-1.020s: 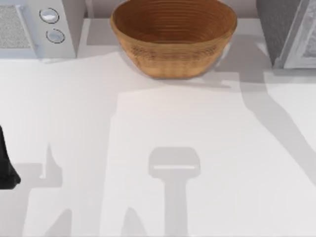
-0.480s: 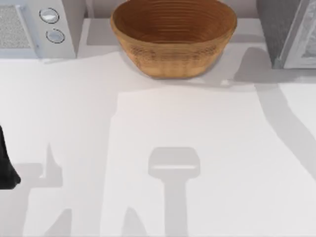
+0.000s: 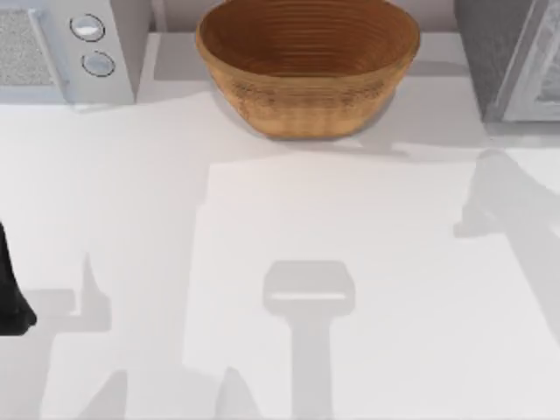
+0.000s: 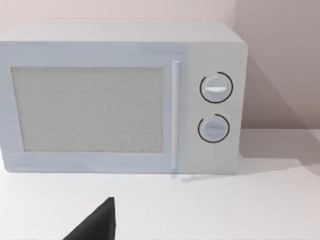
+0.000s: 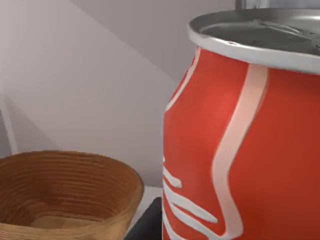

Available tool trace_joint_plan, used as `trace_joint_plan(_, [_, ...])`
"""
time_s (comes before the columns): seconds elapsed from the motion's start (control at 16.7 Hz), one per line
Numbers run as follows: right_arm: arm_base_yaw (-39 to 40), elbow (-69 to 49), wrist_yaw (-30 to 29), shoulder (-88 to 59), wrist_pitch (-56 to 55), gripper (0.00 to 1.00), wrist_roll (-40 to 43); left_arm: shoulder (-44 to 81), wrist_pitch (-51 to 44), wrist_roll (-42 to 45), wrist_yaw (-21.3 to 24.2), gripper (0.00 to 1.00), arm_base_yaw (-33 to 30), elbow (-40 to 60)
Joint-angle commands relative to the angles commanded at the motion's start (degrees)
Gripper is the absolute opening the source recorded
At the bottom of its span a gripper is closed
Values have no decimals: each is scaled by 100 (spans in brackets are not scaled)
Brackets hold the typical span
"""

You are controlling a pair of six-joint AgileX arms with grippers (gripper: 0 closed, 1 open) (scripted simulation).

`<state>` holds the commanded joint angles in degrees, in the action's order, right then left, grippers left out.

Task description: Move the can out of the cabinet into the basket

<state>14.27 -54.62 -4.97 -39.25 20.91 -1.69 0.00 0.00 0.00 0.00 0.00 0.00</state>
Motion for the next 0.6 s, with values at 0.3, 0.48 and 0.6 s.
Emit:
trace_joint_plan(0.3, [-710, 3183, 454, 2060, -1069, 0, 67, 0, 0, 0, 0, 100, 0, 0])
trace_joint_plan(0.48, [-1082, 4471, 519, 3064, -1622, 0, 117, 0, 0, 0, 0, 100, 0, 0])
trace_joint_plan(0.6, [-1273, 5039, 522, 3552, -1889, 0, 145, 0, 0, 0, 0, 100, 0, 0])
